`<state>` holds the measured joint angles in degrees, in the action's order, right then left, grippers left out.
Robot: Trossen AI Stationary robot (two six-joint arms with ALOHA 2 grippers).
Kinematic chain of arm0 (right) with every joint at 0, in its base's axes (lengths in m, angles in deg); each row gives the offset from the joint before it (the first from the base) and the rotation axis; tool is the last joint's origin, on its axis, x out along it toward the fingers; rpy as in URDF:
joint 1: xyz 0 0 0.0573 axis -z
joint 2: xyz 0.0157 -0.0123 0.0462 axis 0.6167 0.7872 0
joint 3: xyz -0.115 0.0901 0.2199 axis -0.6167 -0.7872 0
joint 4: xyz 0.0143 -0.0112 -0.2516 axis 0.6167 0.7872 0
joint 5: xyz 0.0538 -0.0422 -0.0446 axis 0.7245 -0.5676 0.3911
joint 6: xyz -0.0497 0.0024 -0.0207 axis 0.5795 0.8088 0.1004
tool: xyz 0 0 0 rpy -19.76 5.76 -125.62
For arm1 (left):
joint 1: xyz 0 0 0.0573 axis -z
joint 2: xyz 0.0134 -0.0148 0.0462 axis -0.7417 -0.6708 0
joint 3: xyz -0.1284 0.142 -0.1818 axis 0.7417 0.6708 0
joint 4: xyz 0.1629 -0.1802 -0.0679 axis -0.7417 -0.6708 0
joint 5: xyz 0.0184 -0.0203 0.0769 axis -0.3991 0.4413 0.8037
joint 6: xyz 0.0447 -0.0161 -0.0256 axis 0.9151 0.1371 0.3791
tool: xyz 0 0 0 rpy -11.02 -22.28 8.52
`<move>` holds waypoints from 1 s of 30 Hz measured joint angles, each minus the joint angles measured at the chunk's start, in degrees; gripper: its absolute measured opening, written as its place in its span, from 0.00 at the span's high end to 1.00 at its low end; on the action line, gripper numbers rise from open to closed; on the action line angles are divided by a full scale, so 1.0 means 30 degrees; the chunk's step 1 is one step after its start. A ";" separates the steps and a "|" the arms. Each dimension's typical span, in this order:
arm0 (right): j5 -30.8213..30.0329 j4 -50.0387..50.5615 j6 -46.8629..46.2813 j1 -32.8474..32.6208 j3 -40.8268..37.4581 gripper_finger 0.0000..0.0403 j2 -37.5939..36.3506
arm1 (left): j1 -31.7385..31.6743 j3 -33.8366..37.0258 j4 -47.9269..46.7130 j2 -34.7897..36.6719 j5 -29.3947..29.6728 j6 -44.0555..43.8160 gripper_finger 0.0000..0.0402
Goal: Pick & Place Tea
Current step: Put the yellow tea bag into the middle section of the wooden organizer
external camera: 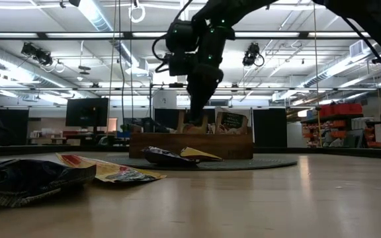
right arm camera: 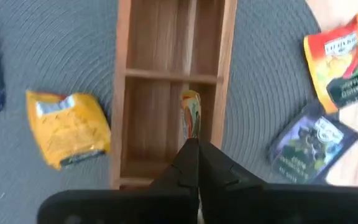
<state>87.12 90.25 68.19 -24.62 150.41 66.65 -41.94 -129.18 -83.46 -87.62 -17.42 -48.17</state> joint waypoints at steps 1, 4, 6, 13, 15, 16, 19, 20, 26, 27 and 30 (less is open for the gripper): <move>-0.0078 -0.0155 -0.0010 0.0000 0.0000 1.00 0.0095 | 0.0000 0.0000 0.0000 0.0000 -0.0001 -0.0014 0.74; -0.0287 -0.0154 -0.0229 0.0000 -0.0007 1.00 0.0176 | 0.0000 0.0000 -0.0007 0.0000 0.0003 -0.0086 0.74; -0.0322 -0.0348 -0.0316 0.0000 -0.0007 1.00 0.0195 | 0.0007 0.0000 -0.0109 -0.0007 -0.0001 -0.0094 0.74; -0.0329 -0.0751 -0.0364 0.0000 -0.0007 0.94 0.0212 | 0.0022 0.0000 -0.0131 -0.0007 -0.0005 -0.0370 0.74; -0.0329 -0.0766 -0.0392 0.0000 -0.0007 0.91 0.0212 | 0.0019 0.0000 -0.0131 -0.0007 -0.0001 -0.0370 0.74; -0.0329 -0.0766 -0.0393 0.0000 -0.0007 0.90 0.0212 | 0.0015 0.0000 -0.0131 -0.0007 -0.0001 -0.0370 0.74; -0.0329 -0.0867 -0.0469 0.0015 -0.0007 0.86 0.0212 | 0.0015 0.0000 -0.0131 -0.0007 -0.0001 -0.0370 0.74; -0.0330 -0.0873 -0.0533 0.0029 -0.0007 0.84 0.0212 | 0.0015 0.0000 -0.0131 -0.0007 -0.0001 -0.0370 0.74; -0.0329 -0.0565 -0.1036 0.0036 -0.0022 0.77 -0.0017 | 0.0015 0.0000 -0.0131 -0.0007 -0.0001 -0.0341 0.74; -0.0329 -0.0508 -0.1139 0.0036 -0.0022 0.75 -0.0178 | 0.0015 0.0000 -0.0131 -0.0007 -0.0001 -0.0341 0.74; -0.0329 -0.0338 -0.1638 0.0036 -0.0022 0.71 -0.0624 | 0.0007 0.0000 -0.0151 -0.0007 -0.0001 -0.0301 0.74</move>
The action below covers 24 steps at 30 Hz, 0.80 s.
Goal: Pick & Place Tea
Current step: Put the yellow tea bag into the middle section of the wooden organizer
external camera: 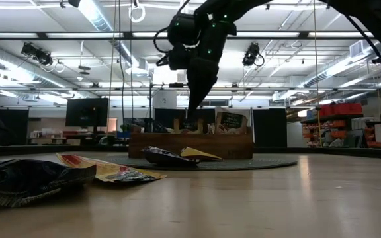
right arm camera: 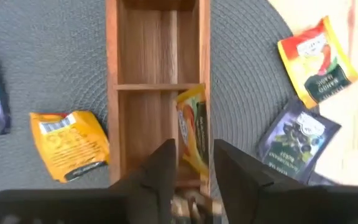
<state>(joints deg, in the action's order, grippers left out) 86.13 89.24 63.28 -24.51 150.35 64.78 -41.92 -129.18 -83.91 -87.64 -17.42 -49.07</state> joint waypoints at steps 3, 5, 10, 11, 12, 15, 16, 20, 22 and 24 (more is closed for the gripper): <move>0.0202 0.0278 -0.0943 0.0000 0.0000 0.68 -0.0572 | 0.0000 0.0000 -0.0143 0.0000 -0.0006 -0.0004 0.74; 0.0806 0.0309 -0.1442 -0.0056 0.0000 0.66 -0.1020 | 0.0000 0.0000 -0.0233 0.0000 0.0000 -0.0007 0.74; 0.1520 0.0154 -0.1346 -0.0784 0.0000 0.65 -0.1866 | 0.0000 0.0000 -0.0276 0.0000 0.0000 0.0000 0.74; 0.1530 0.0139 -0.1222 -0.0954 0.0000 0.65 -0.2046 | 0.0000 0.0000 -0.0278 0.0000 0.0000 0.0003 0.74; 0.1506 0.0165 -0.1146 -0.1144 0.0000 0.65 -0.2199 | 0.0000 0.0000 -0.0290 0.0000 -0.0002 0.0003 0.74; 0.1347 0.0140 -0.0905 -0.1719 0.0000 0.65 -0.2529 | 0.0000 0.0000 -0.0333 0.0000 -0.0007 -0.0011 0.74; 0.1336 0.0052 -0.0876 -0.1948 0.0000 0.65 -0.2568 | 0.0000 0.0000 -0.0408 -0.0006 -0.0006 0.0002 0.74; -0.0197 0.0082 -0.0598 -0.2903 0.0000 0.65 -0.2692 | 0.0000 0.0000 -0.0574 -0.0036 -0.0006 -0.0007 0.74; -0.0952 -0.0019 -0.0500 -0.3473 0.0000 0.65 -0.2726 | 0.0000 0.0000 -0.0582 -0.0036 -0.0007 -0.0004 0.74; -0.1409 0.0039 -0.0334 -0.4017 0.0000 0.65 -0.2726 | 0.0000 0.0000 -0.0588 -0.0036 -0.0007 -0.0011 0.74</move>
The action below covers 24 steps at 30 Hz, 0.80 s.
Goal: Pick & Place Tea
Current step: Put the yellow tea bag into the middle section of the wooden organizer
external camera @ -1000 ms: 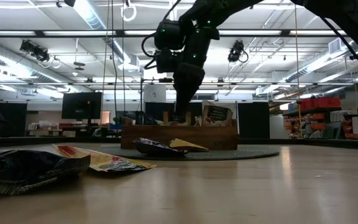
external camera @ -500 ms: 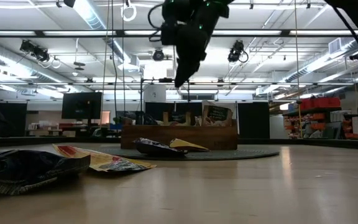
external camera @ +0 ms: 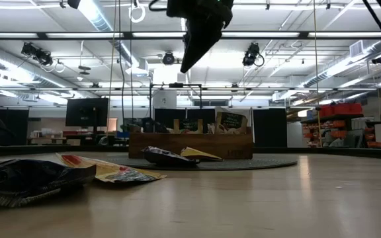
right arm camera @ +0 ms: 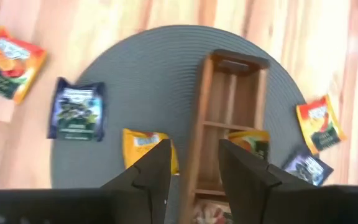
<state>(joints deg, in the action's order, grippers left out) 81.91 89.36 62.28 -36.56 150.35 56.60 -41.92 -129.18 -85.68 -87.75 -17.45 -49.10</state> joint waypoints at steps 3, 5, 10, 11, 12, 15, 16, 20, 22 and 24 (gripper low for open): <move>-0.0187 0.0017 -0.0072 -0.0654 0.0000 0.65 0.0000 | 0.0000 0.0000 -0.0054 0.0000 0.0000 -0.0024 0.74; -0.0253 0.0122 -0.0474 -0.1037 0.0000 0.65 0.0000 | 0.0000 0.0000 -0.0215 0.0000 -0.0005 -0.0148 0.74; -0.1988 0.1354 -0.0743 -0.2150 -0.0015 0.66 -0.0104 | 0.0007 0.0000 -0.1036 0.0000 -0.0007 -0.0989 0.74; -0.2586 0.1231 -0.0827 -0.2421 -0.0015 0.67 -0.0181 | 0.0007 0.0000 -0.1133 0.0000 -0.0007 -0.1144 0.74; -0.3260 0.1102 -0.0900 -0.2750 -0.0010 0.68 -0.0241 | 0.0007 0.0000 -0.1279 0.0000 -0.0007 -0.1235 0.74; -0.4813 0.1021 -0.0819 -0.3744 -0.0007 0.71 -0.0229 | 0.0007 0.0000 -0.1509 -0.0007 -0.0003 -0.1416 0.74; -0.5066 0.0993 -0.0874 -0.4038 -0.0007 0.72 -0.0226 | 0.0004 0.0000 -0.1527 0.0000 0.0000 -0.1604 0.74; -0.6540 0.0786 -0.1915 -0.4958 -0.0007 0.76 -0.0226 | 0.0000 0.0000 -0.1527 0.0034 0.0000 -0.1659 0.74; -0.7238 0.0651 -0.2873 -0.5301 -0.0023 0.78 -0.0226 | 0.0000 0.0000 -0.1527 0.0036 -0.0009 -0.1647 0.74; -0.7242 -0.0660 -0.3940 -0.5589 -0.0685 0.79 -0.0255 | 0.0000 0.0000 -0.1534 0.0036 -0.0128 -0.1587 0.74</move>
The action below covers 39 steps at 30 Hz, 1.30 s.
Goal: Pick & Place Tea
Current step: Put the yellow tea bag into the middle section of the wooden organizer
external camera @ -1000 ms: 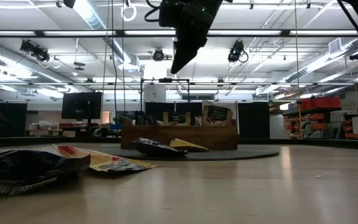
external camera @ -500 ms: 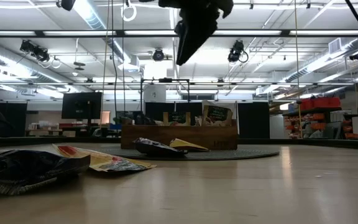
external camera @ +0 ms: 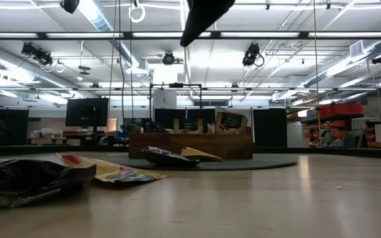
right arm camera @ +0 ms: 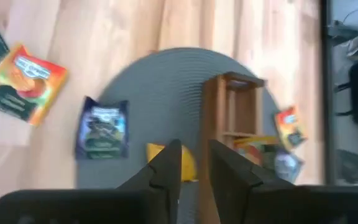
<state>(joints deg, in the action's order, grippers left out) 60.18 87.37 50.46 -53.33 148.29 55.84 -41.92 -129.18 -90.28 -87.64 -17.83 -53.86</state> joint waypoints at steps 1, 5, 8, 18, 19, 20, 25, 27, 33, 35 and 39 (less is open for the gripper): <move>0.0008 -0.0258 -0.0493 -0.0143 -0.0390 0.80 0.0016 | 0.0000 0.0000 0.0011 0.0000 -0.0127 0.0191 0.74; 0.0083 -0.1584 -0.2194 -0.0724 -0.2345 0.80 0.0022 | 0.0000 0.0000 0.0022 0.0000 -0.1139 0.1008 0.74; 0.0255 -0.2753 -0.3395 -0.1129 -0.4349 0.80 0.0078 | 0.0000 0.0000 0.0015 0.0000 -0.2191 0.1582 0.74; -0.0311 -0.5420 -0.4708 -0.1299 -0.8120 0.79 0.0080 | 0.0007 0.0000 0.0015 0.0000 -0.3598 0.3406 0.74; -0.0463 -0.6177 -0.4325 -0.1259 -0.8324 0.78 0.0080 | 0.0007 0.0000 0.0019 0.0000 -0.3674 0.3459 0.74; -0.0524 -0.7061 -0.3901 -0.1192 -0.8513 0.76 0.0080 | 0.0007 0.0000 0.0009 0.0000 -0.3697 0.3459 0.74; -0.1208 -0.8900 -0.2305 -0.0960 -0.9366 0.64 0.0075 | 0.0007 0.0000 -0.0007 0.0000 -0.3721 0.3476 0.74; -0.1858 -0.9281 -0.2173 -0.0785 -0.9778 0.58 0.0136 | 0.0000 0.0000 -0.0007 0.0000 -0.3725 0.3563 0.74; -0.2074 -1.0165 -0.1301 -0.0265 -1.0710 0.50 0.0168 | 0.0000 0.0000 -0.0015 0.0000 -0.3959 0.3962 0.74; -0.1983 -1.0386 -0.1283 -0.0059 -1.0999 0.50 0.0168 | 0.0000 0.0000 -0.0015 0.0000 -0.3965 0.3969 0.74; -0.1833 -1.1068 -0.1303 0.0333 -1.1637 0.51 0.0168 | 0.0000 0.0000 -0.0022 0.0000 -0.3959 0.3976 0.74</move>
<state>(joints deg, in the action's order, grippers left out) 54.68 54.17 46.55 -52.33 113.38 56.34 -41.92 -129.18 -90.35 -87.64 -29.71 -41.94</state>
